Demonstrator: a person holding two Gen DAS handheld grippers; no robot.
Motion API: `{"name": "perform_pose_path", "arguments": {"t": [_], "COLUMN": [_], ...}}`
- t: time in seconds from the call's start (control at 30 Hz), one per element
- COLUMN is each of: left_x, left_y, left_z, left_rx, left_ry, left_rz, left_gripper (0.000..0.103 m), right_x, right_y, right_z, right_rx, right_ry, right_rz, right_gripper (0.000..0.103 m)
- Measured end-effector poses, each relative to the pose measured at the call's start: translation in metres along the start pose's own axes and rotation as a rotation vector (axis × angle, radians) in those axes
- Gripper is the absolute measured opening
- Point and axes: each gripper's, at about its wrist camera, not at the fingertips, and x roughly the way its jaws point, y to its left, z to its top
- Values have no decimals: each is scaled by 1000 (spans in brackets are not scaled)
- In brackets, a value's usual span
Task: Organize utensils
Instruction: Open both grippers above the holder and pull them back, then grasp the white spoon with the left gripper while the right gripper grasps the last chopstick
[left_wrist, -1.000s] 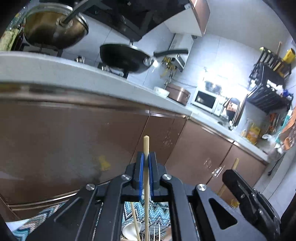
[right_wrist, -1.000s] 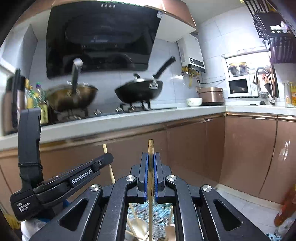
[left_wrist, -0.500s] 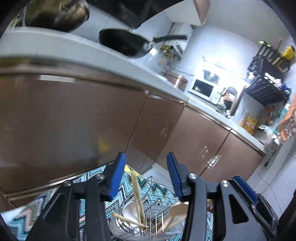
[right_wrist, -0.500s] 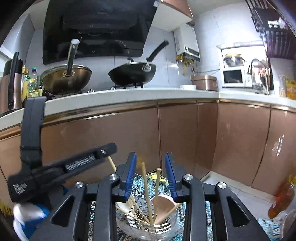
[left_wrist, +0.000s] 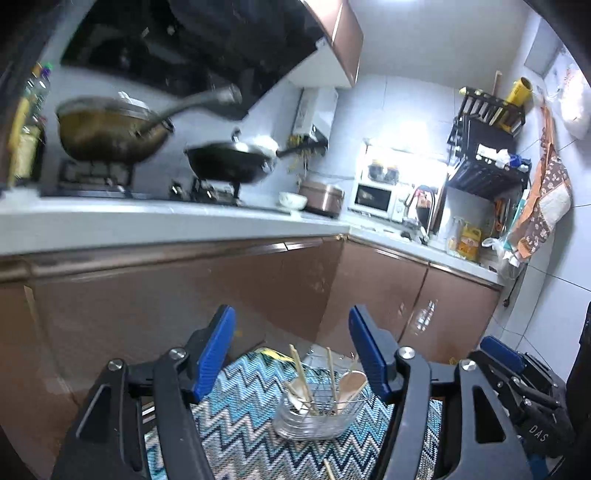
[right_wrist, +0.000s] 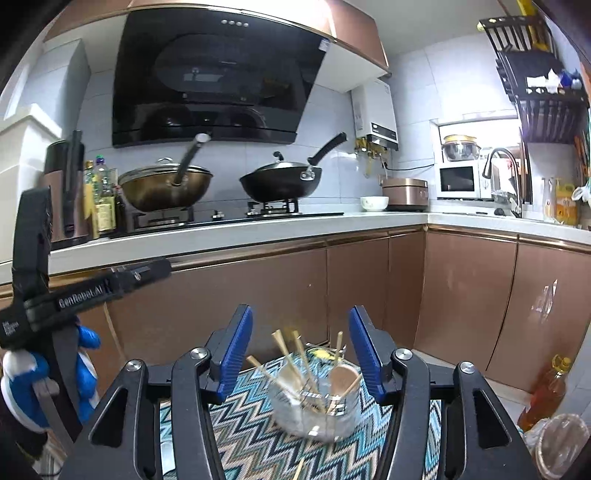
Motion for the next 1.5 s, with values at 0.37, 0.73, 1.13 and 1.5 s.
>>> {"name": "perform_pose_path", "arguments": {"t": [0.37,0.73,1.13,1.5], "left_x": [-80,-70,-28,9], "left_y": [12,44,109,146], "left_z": [4,-34,-112,-186], "left_rx": [97,80,16,-96], "left_ry": [-16,157,453,753], "left_rz": [73,62,69,-15], "left_gripper": [70,74,74,74], "right_x": [-60,-55,1,61], "right_y": [26,38,28,14], "right_z": [-2,-25,-80,-131], "right_rx": [-6,-18,37,102], "right_ry": [5,113,375,635], "right_rz": [9,-8,-10,2], "right_gripper": [55,57,57,57]}}
